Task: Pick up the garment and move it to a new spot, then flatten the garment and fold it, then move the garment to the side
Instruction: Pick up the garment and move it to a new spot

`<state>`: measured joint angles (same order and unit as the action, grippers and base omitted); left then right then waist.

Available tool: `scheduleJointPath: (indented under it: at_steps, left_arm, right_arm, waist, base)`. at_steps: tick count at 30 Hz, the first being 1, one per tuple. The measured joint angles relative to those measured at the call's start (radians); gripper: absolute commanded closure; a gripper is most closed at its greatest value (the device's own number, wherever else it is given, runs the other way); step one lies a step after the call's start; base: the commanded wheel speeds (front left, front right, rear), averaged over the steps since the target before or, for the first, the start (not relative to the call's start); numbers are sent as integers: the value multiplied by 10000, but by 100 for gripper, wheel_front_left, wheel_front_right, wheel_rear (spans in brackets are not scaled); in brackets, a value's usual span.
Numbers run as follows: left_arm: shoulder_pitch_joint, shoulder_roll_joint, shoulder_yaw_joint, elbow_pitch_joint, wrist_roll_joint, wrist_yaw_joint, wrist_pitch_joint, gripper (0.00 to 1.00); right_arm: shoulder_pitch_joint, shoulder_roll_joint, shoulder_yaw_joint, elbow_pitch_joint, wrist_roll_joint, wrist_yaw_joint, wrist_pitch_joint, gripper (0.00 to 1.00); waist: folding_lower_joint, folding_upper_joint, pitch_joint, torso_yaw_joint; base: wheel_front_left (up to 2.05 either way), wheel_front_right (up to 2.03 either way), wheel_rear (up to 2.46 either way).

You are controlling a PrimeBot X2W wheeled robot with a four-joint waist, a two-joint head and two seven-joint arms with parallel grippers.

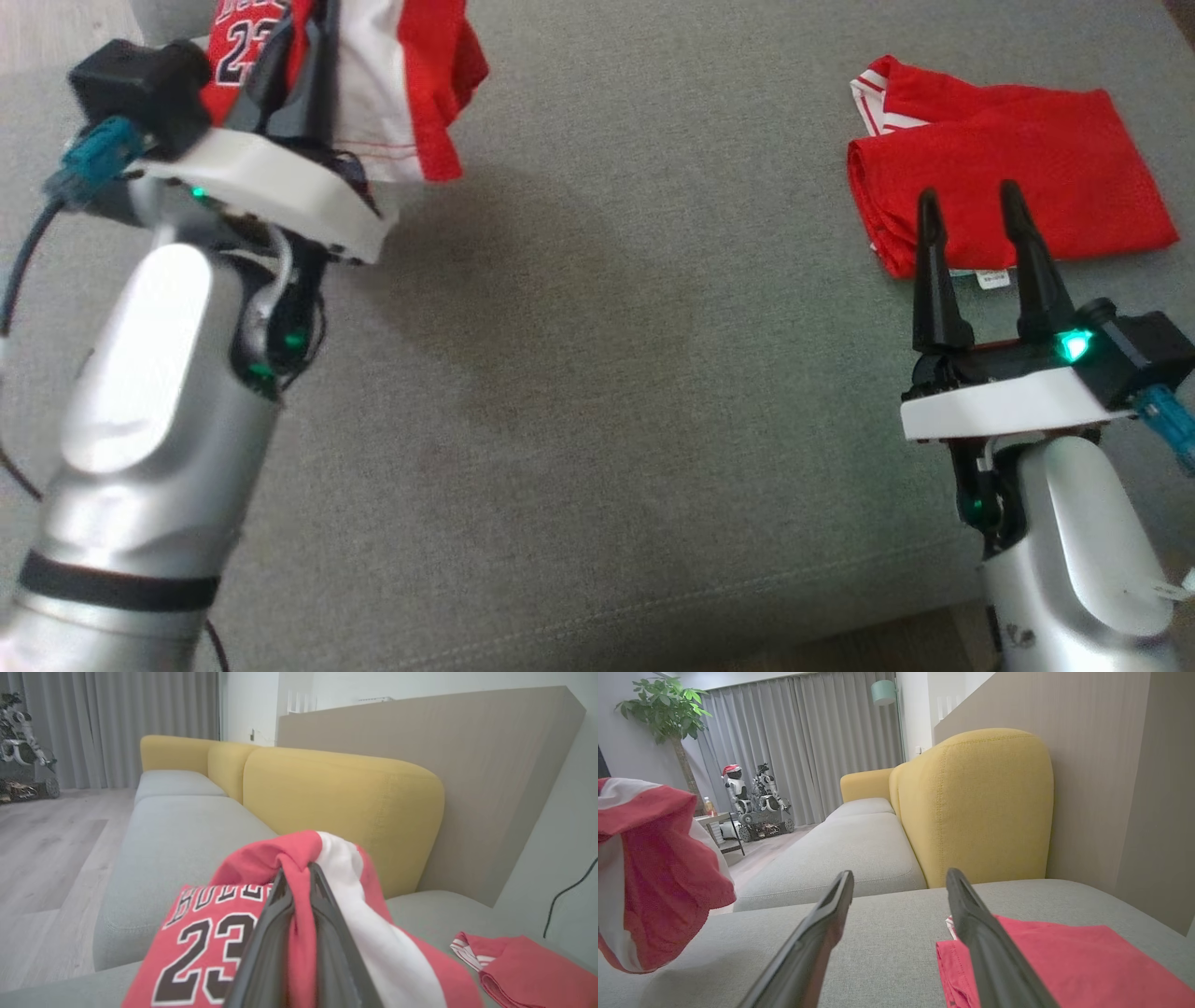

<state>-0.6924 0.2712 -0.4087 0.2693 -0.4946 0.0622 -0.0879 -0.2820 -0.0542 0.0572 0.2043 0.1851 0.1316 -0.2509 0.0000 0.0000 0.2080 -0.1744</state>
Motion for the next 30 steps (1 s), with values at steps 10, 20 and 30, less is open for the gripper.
scheduleJointPath:
  at_steps: [10,20,30]
  left_arm:
    - [73,-2017,-1434,989,12,552,679,100]
    - [-1496,-2266,-2054,3032,-1281,934,-290,0]
    - [-2101,-2330,-2518,4056,-1776,855,-1352,0]
  right_arm:
    - [-382,2,385,-31,290,0,-2,0]
    - [-834,6,945,-176,949,0,-44,0]
    - [-801,4,681,-84,731,0,-46,0]
  waist:
    - [0,0,447,-229]
    - [0,0,1139,-1233]
    - [0,0,1085,-768]
  base:
    - [0,0,0]
    - [0,0,0]
    - [0,0,0]
